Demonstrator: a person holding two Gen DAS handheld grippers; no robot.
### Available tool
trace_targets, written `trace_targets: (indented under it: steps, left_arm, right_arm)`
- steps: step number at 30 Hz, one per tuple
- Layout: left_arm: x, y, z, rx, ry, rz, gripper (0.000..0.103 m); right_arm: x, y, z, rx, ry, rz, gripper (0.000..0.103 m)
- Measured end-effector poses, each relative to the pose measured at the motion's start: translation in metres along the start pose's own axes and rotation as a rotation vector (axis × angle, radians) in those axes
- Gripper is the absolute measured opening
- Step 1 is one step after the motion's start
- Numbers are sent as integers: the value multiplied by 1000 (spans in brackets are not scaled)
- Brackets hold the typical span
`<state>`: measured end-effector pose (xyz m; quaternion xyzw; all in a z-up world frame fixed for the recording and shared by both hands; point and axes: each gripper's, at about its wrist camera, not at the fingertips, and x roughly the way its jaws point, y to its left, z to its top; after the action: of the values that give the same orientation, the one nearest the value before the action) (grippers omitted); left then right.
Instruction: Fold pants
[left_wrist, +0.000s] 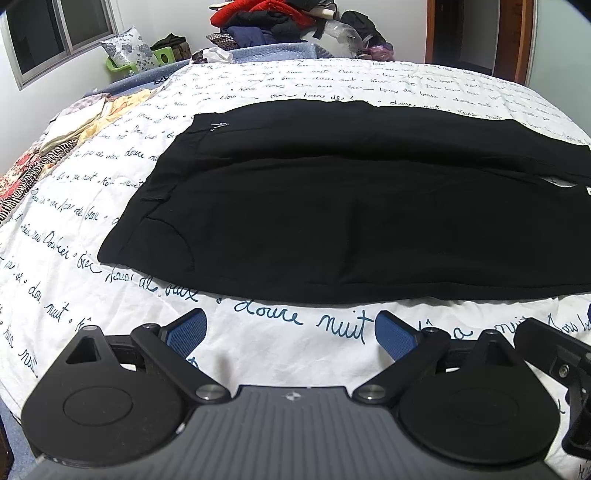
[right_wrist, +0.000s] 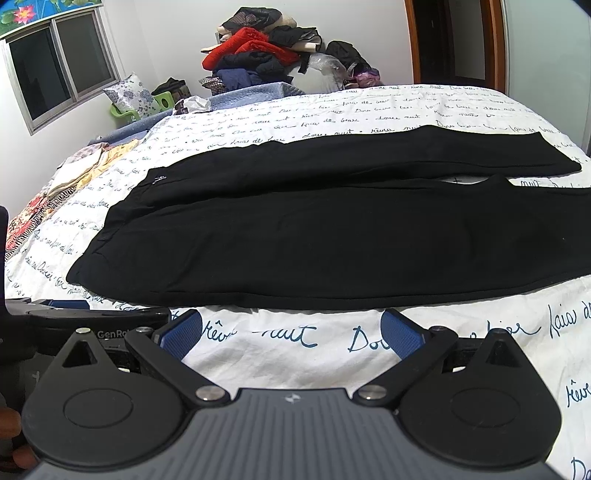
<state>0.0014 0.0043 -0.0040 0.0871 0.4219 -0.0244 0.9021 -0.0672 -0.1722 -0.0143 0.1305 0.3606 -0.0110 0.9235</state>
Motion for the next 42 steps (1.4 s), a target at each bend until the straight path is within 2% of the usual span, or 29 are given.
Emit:
trace_targets:
  steps: [42]
  left_arm:
    - [4,-1,0,12,14,-2,97]
  right_arm:
    - [-7,4,-2,-4,0,4,103]
